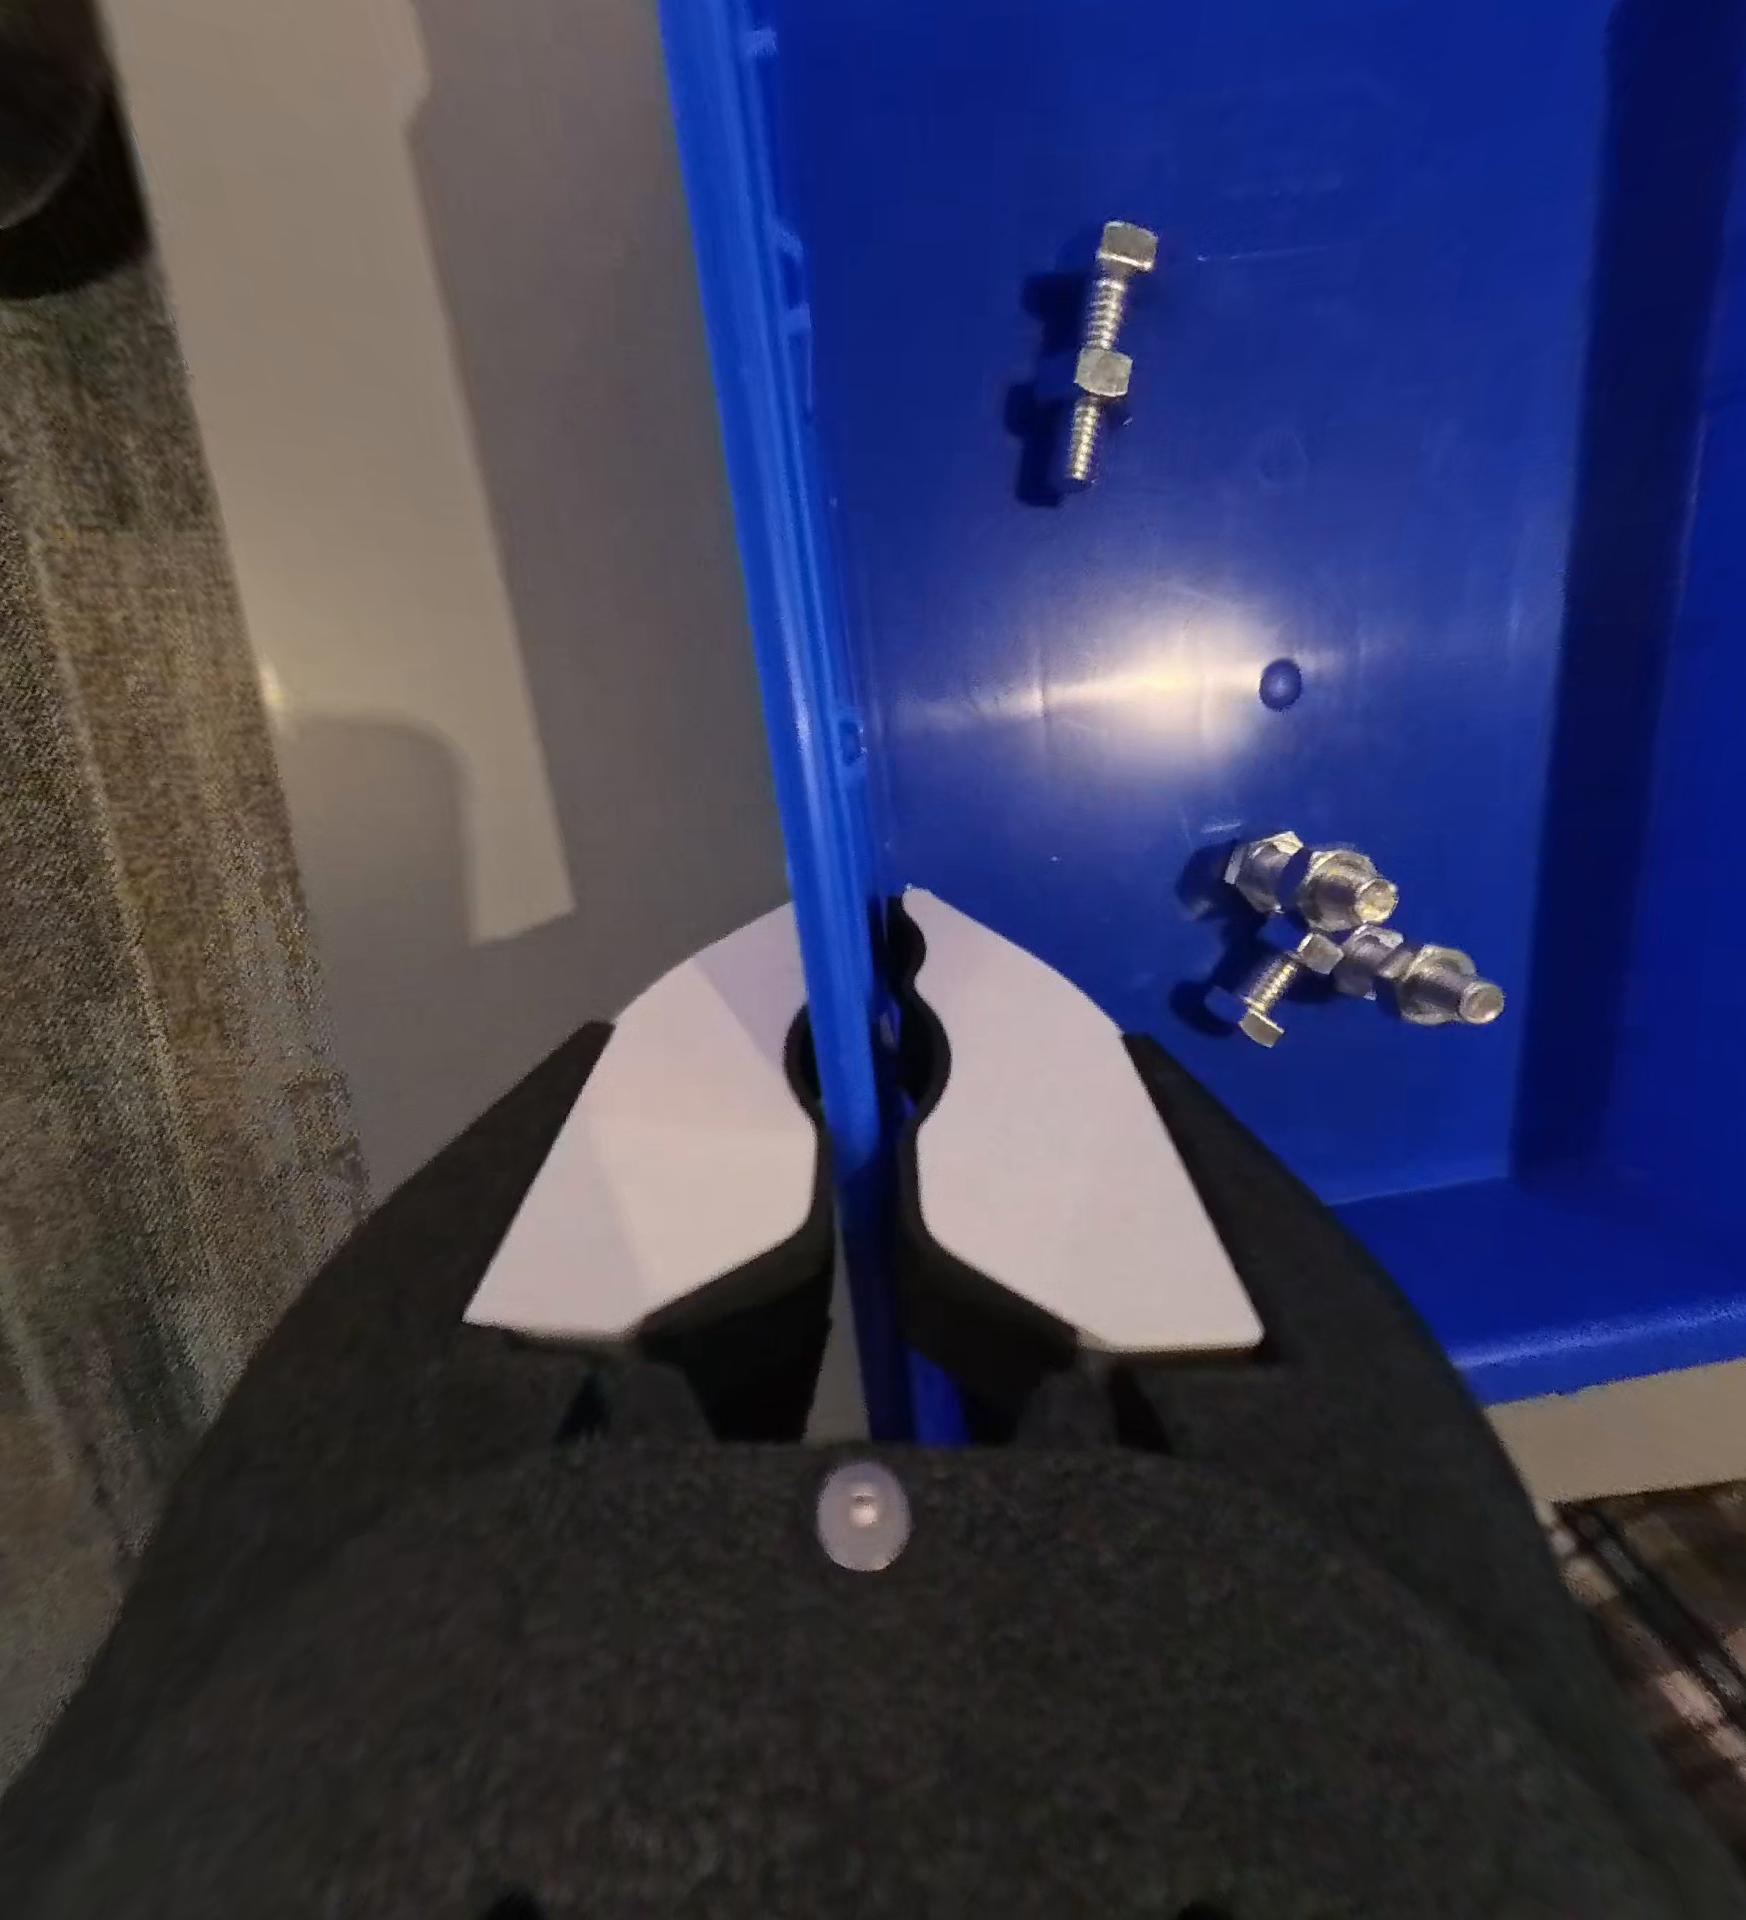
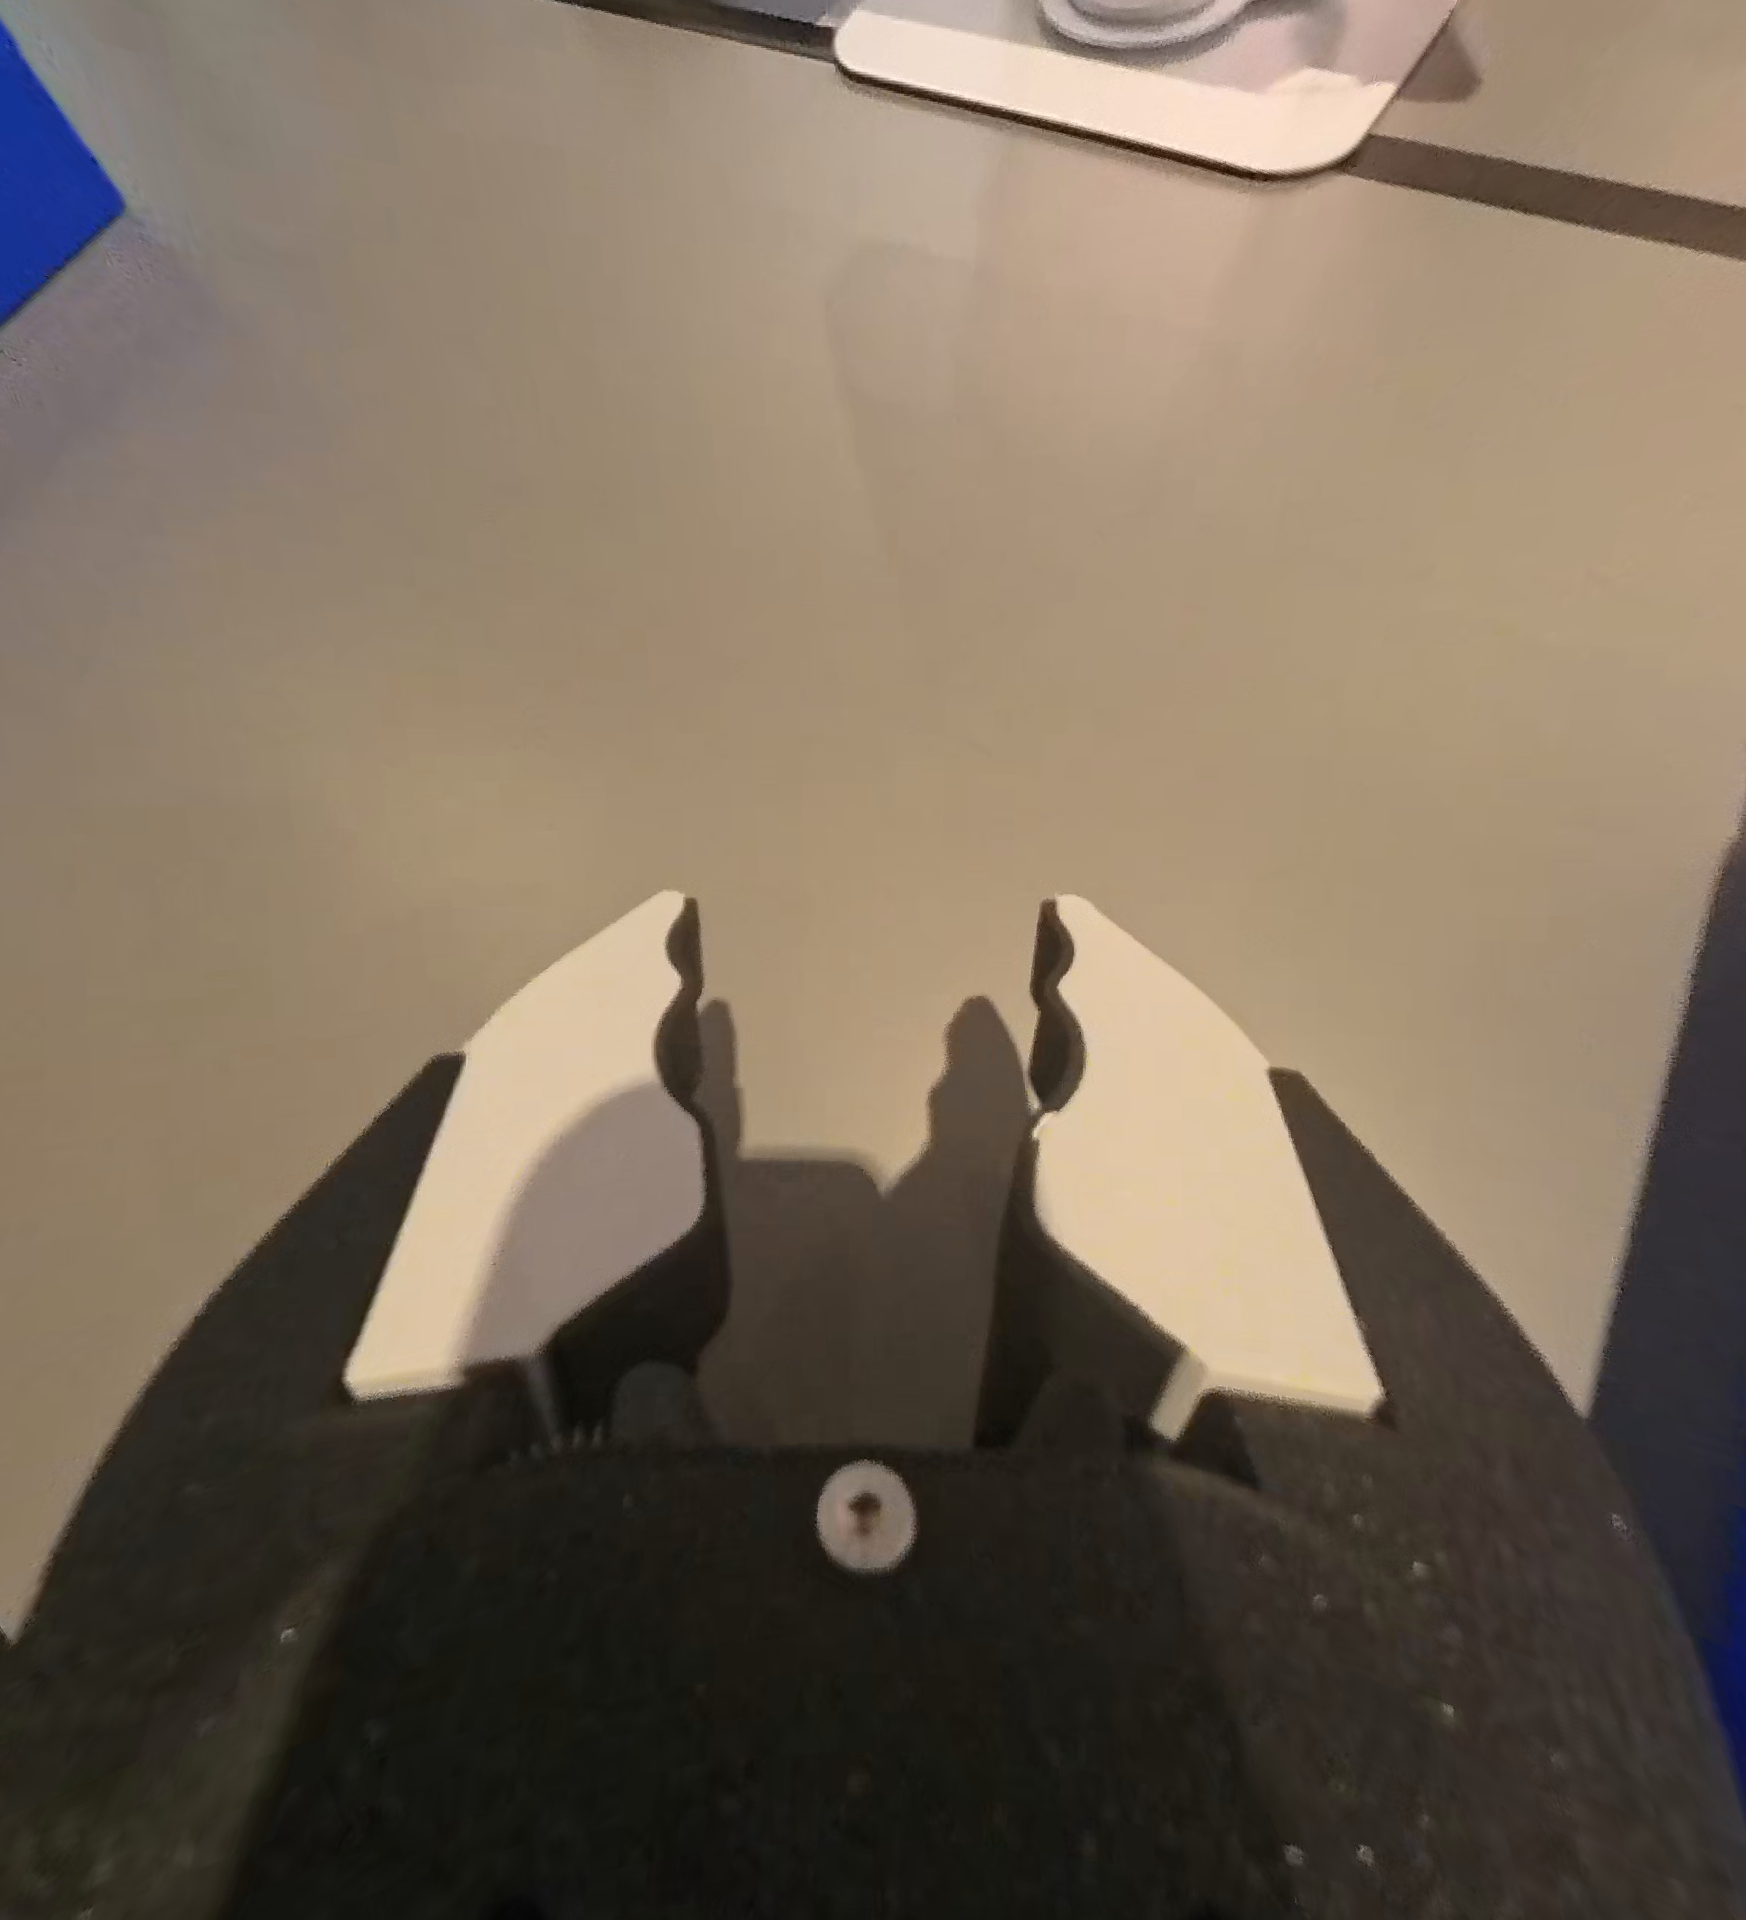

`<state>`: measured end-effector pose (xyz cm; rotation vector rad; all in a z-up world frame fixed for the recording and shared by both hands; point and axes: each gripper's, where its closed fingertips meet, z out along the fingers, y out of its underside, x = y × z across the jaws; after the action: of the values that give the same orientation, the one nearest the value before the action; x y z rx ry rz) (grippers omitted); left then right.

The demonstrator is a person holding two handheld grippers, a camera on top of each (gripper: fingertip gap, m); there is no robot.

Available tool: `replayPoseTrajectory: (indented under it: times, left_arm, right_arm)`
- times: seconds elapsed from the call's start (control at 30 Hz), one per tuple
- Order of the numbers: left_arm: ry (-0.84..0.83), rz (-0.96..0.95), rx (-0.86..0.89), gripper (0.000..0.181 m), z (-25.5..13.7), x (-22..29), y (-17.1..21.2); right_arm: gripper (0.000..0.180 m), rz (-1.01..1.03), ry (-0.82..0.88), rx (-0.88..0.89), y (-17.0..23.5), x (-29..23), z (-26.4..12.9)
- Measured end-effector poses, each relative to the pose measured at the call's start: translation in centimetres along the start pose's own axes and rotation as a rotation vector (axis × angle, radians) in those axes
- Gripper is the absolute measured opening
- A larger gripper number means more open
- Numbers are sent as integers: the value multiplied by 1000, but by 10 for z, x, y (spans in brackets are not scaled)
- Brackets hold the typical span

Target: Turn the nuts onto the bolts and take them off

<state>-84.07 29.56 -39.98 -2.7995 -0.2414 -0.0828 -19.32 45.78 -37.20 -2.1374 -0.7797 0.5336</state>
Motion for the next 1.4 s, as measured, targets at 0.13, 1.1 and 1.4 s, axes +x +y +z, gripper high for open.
replayPoseTrajectory:
  times: [0.13,1.1,1.4]
  left_arm:
    - [11,-28,2,6,-4,-32,1]
    - [29,-8,-44,6,-6,-90,-9]
    - [37,2,-49,6,-8,-96,-3]
  right_arm:
    - [60,-23,-4,-8,-1,-7,4]
    - [57,-13,-14,-61,6,-25,6]
    - [56,-4,-15,-52,5,-27,6]
